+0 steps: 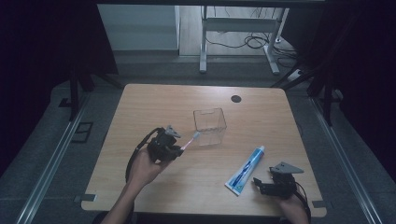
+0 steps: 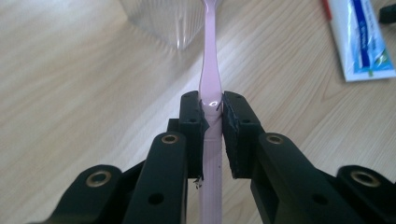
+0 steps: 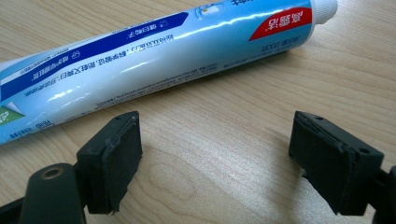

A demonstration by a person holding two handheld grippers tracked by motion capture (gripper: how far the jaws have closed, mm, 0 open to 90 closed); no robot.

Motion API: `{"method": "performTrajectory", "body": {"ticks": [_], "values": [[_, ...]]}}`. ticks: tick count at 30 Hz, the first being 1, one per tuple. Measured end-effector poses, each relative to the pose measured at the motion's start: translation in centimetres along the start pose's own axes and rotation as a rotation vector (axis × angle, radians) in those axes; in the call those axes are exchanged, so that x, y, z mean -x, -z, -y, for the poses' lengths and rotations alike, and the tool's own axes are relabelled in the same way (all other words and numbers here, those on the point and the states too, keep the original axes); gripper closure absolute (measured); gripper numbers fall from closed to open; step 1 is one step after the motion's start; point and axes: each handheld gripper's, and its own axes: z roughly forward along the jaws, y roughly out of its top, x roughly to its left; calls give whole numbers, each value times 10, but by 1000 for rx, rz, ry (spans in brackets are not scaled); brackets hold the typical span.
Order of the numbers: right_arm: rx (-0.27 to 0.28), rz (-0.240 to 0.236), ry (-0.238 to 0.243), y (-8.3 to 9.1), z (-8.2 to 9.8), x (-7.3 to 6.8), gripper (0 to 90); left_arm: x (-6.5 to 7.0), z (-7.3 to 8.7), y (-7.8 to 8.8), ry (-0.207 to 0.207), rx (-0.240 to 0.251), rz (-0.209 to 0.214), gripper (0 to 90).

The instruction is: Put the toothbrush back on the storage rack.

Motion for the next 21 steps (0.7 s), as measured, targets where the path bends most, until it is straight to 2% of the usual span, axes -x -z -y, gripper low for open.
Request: {"method": "performTrajectory", "body": {"ticks": [4, 9, 21], "values": [[0, -1, 1, 0, 0, 0, 169, 4, -17, 2, -28, 12, -11, 788], [1, -2, 1, 0, 0, 0, 168, 5, -31, 5, -48, 25, -22, 788], [0, -2, 1, 0, 0, 0, 167, -2, -64, 5, -69, 62, -25, 788]]}}
